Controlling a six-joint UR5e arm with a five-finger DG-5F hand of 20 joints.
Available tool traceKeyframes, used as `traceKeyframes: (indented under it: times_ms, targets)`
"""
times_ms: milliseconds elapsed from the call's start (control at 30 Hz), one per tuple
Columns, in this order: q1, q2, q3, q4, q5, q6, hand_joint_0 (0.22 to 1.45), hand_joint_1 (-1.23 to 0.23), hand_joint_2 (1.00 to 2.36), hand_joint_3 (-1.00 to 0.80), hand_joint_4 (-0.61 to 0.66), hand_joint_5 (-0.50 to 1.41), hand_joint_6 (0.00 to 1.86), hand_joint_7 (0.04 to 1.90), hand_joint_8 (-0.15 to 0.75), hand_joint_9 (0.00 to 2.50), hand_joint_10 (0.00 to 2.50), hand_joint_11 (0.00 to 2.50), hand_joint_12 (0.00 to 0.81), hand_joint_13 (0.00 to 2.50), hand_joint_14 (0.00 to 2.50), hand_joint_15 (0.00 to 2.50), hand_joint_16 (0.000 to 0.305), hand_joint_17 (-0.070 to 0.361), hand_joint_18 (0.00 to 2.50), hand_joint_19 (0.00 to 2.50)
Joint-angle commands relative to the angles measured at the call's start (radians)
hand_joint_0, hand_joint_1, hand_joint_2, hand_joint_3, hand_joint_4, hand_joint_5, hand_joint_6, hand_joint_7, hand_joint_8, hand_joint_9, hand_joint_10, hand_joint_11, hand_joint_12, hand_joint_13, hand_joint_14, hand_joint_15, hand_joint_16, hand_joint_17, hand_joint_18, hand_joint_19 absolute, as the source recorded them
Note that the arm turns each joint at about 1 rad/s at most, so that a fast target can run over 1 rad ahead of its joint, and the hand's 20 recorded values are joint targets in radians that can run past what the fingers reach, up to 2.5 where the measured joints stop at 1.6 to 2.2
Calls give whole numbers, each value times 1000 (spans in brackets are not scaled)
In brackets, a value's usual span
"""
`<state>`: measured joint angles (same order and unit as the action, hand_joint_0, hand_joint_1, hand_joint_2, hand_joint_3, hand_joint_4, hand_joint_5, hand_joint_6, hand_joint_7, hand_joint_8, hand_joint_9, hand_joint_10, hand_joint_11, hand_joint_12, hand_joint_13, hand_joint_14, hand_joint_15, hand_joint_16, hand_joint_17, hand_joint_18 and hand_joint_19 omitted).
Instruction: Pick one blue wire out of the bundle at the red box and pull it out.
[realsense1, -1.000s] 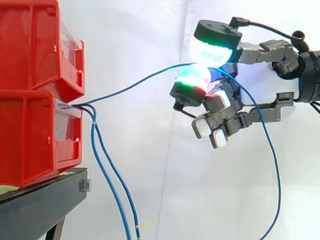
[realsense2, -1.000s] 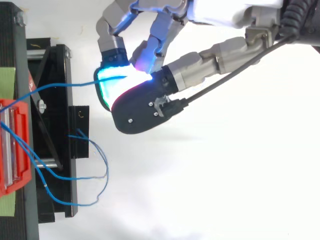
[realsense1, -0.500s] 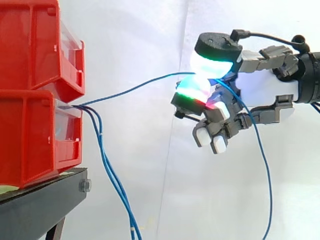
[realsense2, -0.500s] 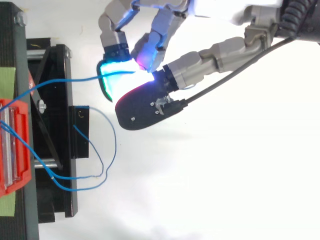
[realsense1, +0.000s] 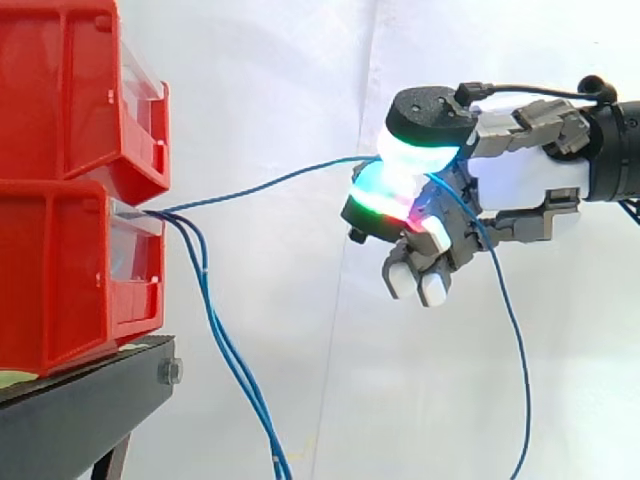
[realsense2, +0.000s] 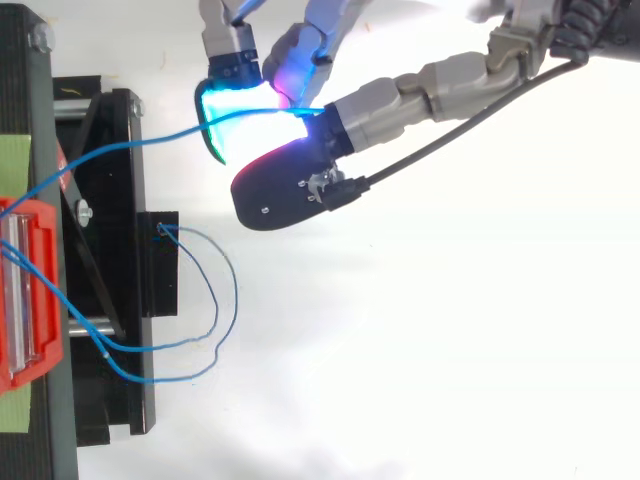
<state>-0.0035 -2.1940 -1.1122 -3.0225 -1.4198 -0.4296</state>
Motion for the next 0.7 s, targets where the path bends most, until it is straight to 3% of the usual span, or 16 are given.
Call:
traceKeyframes:
  times_ms: [0, 333, 667]
  targets:
    - [-3, 5, 3, -1, 1, -9, 621, -822, 1014, -289, 151, -125, 927, 1073, 355, 1056, 17, 755, 431, 883, 20, 562, 52, 117, 852, 588]
    - [-7, 19, 3, -10, 4, -90, 622, -822, 1014, -294, 149, -126, 928, 1058, 357, 1054, 17, 754, 432, 882, 20, 560, 52, 118, 850, 586]
    - [-7, 19, 3, -10, -1, -57, 599, -787, 1011, -351, 173, -128, 923, 1033, 355, 1054, 18, 747, 433, 877, 20, 569, 52, 118, 837, 598]
